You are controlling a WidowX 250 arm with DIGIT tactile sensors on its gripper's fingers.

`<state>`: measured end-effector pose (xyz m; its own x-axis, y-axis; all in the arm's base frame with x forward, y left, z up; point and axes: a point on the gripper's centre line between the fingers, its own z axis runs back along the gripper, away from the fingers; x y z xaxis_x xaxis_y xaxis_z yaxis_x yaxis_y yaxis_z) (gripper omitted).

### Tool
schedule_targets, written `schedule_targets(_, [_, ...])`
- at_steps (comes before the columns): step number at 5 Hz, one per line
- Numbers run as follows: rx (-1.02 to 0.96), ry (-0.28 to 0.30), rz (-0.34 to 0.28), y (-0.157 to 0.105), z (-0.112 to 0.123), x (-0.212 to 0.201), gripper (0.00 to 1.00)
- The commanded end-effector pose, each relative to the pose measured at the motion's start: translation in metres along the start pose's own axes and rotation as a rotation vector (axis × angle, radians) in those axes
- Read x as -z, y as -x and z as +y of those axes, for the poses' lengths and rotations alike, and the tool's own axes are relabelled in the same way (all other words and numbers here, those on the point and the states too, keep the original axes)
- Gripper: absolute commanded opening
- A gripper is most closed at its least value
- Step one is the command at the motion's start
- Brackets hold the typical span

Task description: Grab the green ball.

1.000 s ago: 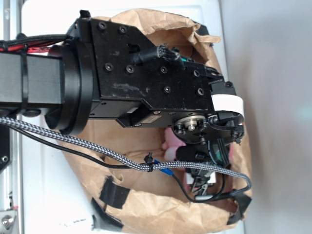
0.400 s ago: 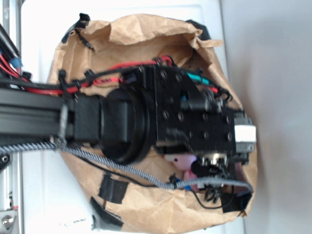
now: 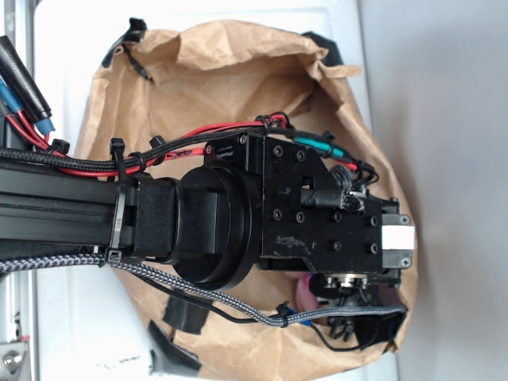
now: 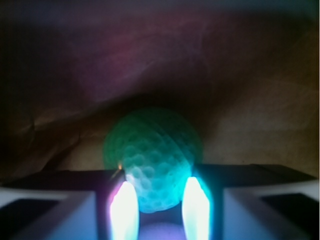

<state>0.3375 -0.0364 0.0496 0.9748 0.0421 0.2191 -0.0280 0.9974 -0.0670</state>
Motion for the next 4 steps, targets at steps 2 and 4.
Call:
schedule_targets(2, [-0.019, -0.01, -0.024, 0.001, 0.029, -0.081, 0.0])
schedule_targets(4, [-0.043, -0.206, 0.088, 0.035, 0.061, -0.113, 0.0])
